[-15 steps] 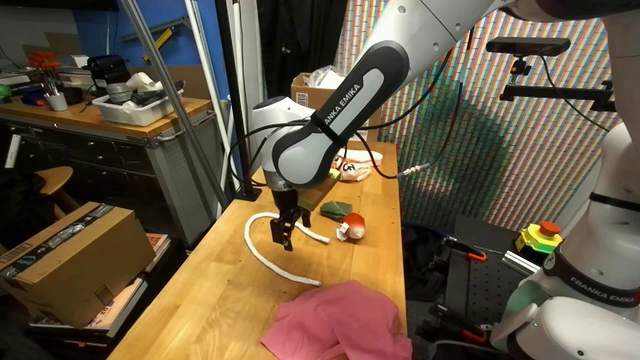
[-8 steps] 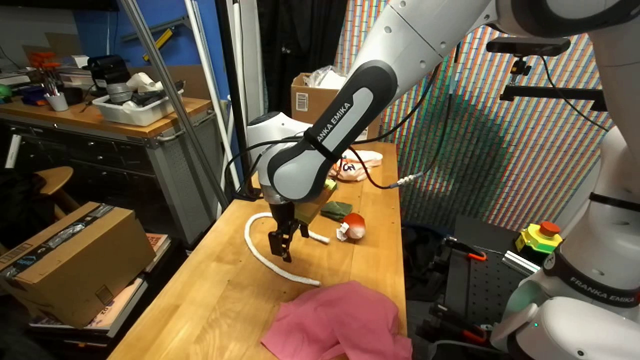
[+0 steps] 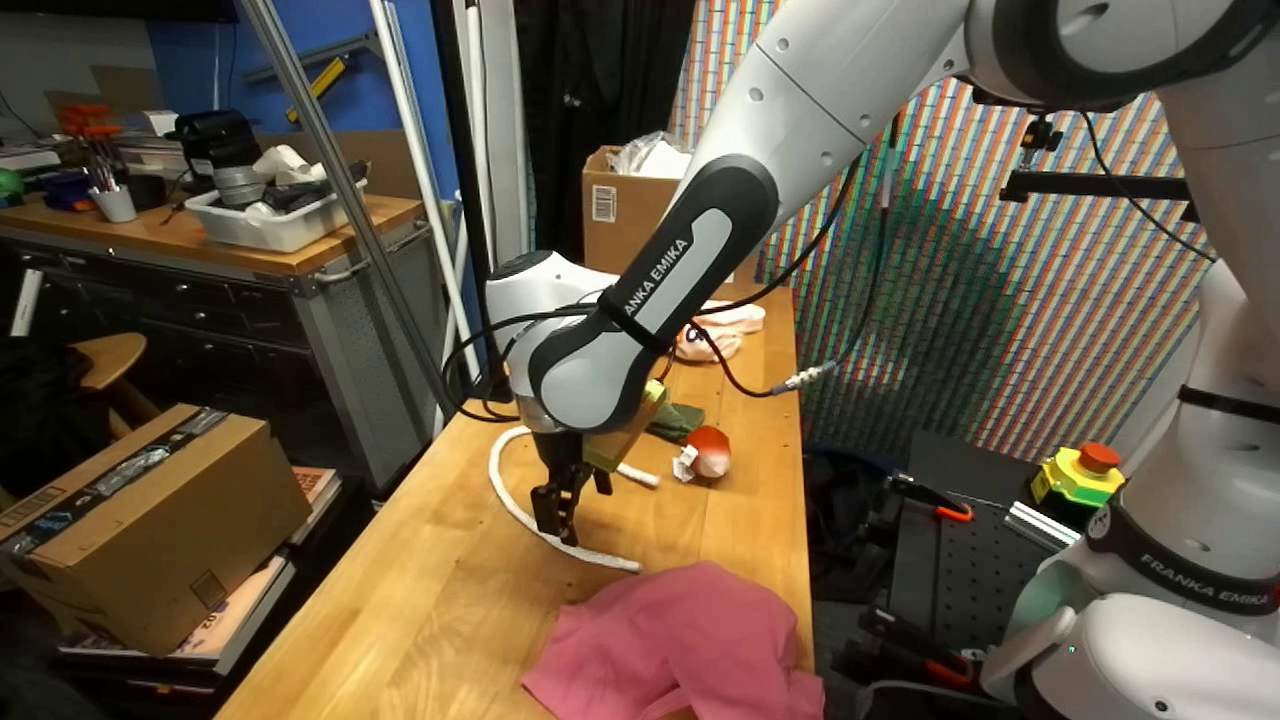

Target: Separate the objects on the table.

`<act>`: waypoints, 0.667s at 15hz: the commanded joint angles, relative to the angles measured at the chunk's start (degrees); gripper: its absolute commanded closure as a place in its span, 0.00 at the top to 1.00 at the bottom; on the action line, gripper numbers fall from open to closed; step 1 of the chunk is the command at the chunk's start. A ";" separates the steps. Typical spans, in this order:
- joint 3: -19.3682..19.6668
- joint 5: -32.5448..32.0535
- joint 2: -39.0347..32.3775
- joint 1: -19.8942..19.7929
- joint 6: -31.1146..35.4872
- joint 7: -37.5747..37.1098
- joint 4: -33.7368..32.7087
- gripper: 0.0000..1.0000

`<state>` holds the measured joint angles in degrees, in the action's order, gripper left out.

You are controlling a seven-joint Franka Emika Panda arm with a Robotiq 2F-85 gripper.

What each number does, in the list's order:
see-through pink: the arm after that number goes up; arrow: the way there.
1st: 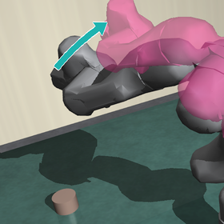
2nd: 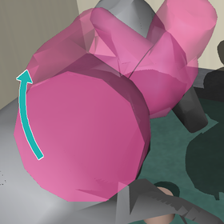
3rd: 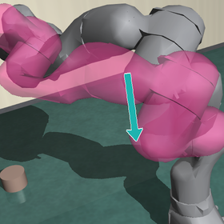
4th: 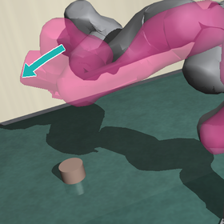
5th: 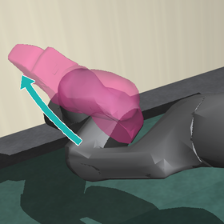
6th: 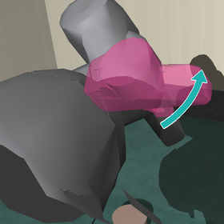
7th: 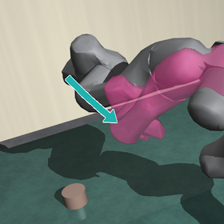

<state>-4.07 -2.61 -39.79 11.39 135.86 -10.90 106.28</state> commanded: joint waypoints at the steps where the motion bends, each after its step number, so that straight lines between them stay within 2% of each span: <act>1: -0.62 1.57 -2.53 0.15 0.60 0.18 -3.54 1.00; 10: -1.25 3.74 -7.03 -0.31 0.74 0.81 -8.14 1.00</act>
<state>-4.76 -0.45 -44.55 11.45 136.59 -10.90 100.89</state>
